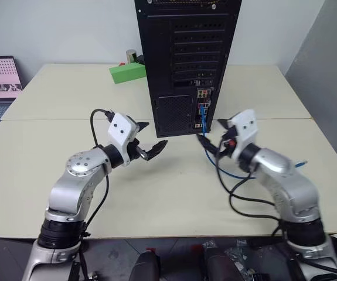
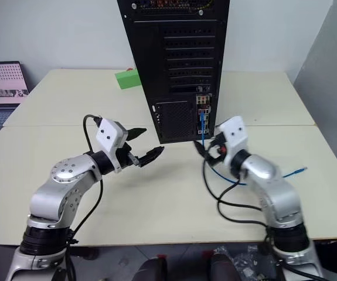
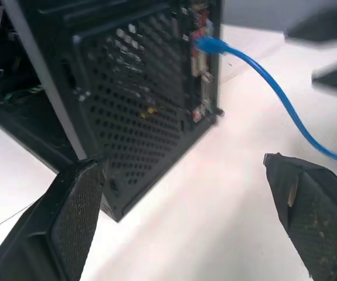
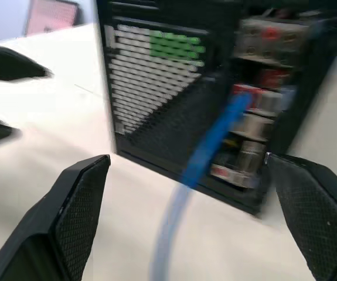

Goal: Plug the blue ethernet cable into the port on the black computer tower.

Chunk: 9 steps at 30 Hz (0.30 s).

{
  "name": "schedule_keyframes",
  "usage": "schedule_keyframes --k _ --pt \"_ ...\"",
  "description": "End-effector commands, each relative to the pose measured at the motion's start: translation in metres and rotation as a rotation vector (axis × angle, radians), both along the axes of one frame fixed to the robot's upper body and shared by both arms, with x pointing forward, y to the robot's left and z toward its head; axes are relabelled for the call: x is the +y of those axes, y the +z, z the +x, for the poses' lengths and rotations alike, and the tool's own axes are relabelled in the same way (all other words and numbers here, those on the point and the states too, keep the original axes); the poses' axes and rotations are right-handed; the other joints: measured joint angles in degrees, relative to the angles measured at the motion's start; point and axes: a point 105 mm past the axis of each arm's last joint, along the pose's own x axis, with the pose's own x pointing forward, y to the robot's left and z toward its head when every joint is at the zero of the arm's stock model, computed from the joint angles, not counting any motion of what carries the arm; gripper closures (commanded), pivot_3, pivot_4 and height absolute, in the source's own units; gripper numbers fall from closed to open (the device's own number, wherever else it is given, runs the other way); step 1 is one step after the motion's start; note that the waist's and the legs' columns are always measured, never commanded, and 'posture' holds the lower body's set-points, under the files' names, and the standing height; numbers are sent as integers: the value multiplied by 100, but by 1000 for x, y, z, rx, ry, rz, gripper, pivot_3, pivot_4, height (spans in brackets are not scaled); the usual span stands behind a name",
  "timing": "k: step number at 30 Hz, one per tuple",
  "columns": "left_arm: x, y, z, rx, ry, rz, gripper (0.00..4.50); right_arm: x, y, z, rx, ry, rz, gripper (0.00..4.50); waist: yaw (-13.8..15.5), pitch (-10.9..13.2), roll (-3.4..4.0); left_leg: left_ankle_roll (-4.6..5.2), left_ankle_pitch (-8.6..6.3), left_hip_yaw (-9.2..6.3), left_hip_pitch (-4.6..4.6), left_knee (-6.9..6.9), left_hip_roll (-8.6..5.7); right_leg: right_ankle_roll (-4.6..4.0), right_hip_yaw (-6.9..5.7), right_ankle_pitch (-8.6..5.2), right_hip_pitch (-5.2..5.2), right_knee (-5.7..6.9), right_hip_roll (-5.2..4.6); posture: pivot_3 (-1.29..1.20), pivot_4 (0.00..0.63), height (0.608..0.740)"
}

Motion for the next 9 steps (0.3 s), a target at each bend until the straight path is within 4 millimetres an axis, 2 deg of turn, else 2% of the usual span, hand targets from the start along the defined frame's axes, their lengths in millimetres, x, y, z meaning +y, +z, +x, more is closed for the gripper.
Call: schedule_keyframes --k 1,5,9 --pt "-5 8 -9 -19 -84 50 0 -8 27 -5 -84 97 0 11 -3 1 0 0 0 0 1 0 0 0 0 0 0 0 0 0 150 740" --pt "1 19 -14 -25 -136 43 0 -19 41 -11 -91 211 -19 11 -1 5 -1 0 0 0 1 0 1 -1 0 1 1 1 0 0 150 740" --pt "0 22 -22 -12 -204 50 0 -18 41 -13 -83 264 -39 11 11 8 -2 0 0 0 -1 3 1 -1 -2 1 2 -1 0 0 150 740"
